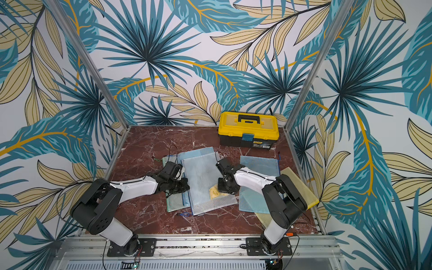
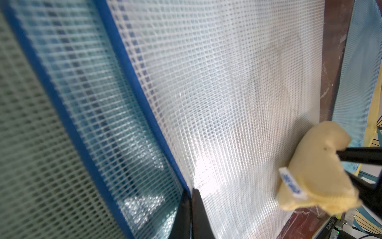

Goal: Wipe the document bag
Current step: Wipe the dirt from the document bag.

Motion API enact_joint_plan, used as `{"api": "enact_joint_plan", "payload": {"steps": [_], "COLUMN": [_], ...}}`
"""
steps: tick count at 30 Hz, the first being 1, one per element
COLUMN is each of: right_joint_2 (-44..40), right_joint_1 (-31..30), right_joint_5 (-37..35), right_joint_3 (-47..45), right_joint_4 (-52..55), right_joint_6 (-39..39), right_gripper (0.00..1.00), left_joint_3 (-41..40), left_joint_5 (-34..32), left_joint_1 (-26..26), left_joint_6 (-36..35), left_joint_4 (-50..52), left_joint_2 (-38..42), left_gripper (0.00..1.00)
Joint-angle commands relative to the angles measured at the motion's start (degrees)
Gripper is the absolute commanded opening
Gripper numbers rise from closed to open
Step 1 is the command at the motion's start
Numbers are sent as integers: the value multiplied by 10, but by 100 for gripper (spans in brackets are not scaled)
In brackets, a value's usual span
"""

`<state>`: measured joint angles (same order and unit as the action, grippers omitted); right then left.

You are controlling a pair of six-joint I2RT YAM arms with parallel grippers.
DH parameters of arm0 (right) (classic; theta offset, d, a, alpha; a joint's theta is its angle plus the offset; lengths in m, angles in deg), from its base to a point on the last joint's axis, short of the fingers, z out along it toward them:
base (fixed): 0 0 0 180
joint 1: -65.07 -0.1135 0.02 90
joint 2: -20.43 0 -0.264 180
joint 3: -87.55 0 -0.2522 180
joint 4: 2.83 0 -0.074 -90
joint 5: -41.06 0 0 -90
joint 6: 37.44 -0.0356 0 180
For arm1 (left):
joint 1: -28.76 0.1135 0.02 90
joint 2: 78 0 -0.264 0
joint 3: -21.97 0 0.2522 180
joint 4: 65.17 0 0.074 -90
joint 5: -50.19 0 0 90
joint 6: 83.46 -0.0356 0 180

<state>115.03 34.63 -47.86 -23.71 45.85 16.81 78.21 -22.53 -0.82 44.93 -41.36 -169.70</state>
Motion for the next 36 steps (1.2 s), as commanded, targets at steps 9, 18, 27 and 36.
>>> {"api": "enact_joint_plan", "payload": {"steps": [9, 18, 27, 36], "right_joint_2": [38, -7, -137, 105], "right_joint_1": [-181, -116, -32, -170], "right_joint_5": [58, 57, 37, 84], "right_joint_3": [56, -73, -88, 132], "right_joint_4": [34, 29, 86, 1], "right_joint_6": [-88, -106, -91, -102], "right_gripper": [0, 0, 0, 0], "left_joint_3": [-1, -1, 2, -4], "left_joint_5": [-14, -13, -7, -5], "left_joint_1": [0, -1, 0, -1], "left_joint_6": [4, -2, -6, 0], "left_joint_4": [6, 5, 5, 5], "left_joint_2": [9, 5, 1, 13], "left_gripper": [0, 0, 0, 0]}}
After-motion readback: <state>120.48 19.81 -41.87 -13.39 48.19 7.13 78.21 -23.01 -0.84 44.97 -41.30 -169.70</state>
